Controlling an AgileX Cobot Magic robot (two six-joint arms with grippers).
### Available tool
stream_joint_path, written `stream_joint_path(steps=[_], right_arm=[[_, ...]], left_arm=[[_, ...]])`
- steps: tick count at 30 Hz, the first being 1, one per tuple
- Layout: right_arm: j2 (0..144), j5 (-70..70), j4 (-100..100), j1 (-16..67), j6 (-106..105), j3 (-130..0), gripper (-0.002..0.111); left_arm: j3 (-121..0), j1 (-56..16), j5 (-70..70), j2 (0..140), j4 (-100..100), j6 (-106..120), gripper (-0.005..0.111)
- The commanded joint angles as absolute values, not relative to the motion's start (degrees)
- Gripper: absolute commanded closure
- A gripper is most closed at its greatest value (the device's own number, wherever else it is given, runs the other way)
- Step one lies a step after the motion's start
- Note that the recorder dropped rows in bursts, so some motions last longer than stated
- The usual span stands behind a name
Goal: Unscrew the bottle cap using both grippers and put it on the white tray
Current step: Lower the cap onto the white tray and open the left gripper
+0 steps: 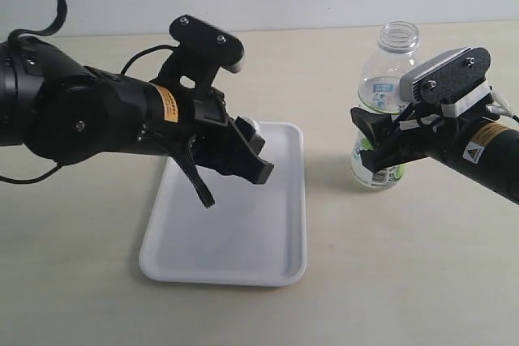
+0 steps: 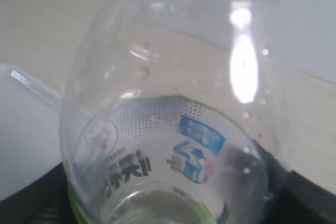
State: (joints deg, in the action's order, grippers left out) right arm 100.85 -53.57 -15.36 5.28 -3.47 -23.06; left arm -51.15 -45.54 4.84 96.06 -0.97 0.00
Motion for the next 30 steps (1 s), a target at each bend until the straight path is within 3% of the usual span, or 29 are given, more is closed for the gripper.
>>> stream_joint_path(steps=[1,30], right_arm=[[100.8,-56.2,-15.6,5.4,-3.9,-23.3,0.108],[100.8,-56.2,-15.6,5.4,-3.8,-23.3,0.108]], left_arm=[[-50.9,-45.8,3.2,98.8,-0.7,0.0,0.107],[-50.9,-45.8,-1.6,112.4,-0.6,1.4,0.107]])
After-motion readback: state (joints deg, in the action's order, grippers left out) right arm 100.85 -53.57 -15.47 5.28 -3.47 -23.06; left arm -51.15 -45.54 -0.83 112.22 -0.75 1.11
